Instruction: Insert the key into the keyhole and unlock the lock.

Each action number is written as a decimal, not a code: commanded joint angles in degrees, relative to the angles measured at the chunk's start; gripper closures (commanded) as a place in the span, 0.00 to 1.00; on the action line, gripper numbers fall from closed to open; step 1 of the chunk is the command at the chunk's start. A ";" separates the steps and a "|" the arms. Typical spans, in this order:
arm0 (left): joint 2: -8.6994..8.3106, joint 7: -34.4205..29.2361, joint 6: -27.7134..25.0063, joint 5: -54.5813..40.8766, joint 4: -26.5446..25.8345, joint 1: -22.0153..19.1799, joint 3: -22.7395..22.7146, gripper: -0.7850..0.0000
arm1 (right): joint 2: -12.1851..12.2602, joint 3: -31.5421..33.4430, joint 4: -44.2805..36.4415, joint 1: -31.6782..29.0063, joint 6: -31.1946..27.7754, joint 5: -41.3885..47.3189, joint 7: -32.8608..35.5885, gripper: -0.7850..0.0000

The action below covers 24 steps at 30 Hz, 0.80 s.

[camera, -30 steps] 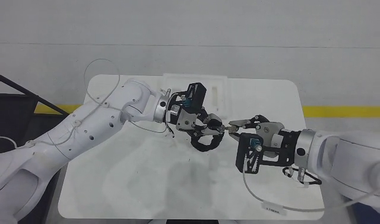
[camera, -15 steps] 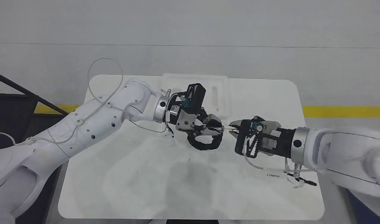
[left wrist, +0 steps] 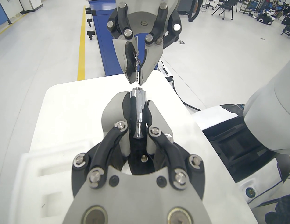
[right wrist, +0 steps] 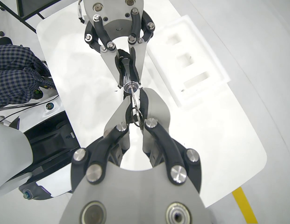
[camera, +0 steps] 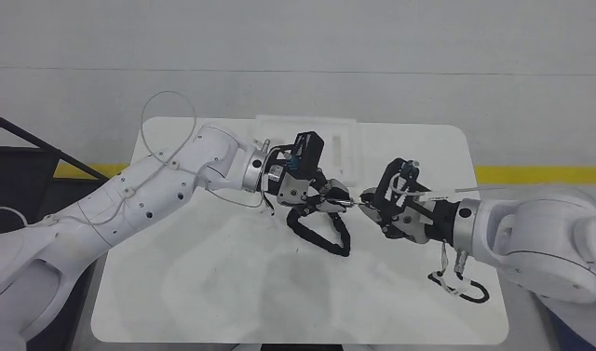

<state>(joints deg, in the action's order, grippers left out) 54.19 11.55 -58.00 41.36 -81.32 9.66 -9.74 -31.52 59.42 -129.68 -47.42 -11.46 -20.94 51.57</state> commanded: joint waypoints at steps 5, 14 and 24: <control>-0.26 -0.80 0.00 1.42 1.12 0.81 0.00 1.00 | 0.04 2.51 0.71 0.08 -2.04 1.72 1.02 0.00; -1.46 -3.17 0.00 7.95 2.81 3.69 -0.11 1.00 | 1.06 10.75 2.89 -5.39 -5.81 4.09 -4.88 0.00; -0.83 -1.75 7.83 21.38 0.79 11.72 -0.89 1.00 | 1.88 20.62 3.34 -14.64 -5.31 4.28 -11.28 0.00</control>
<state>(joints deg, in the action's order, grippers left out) 53.22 9.78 -50.89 61.33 -80.50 20.69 -10.63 -29.67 79.28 -126.23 -61.33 -16.74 -16.61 40.48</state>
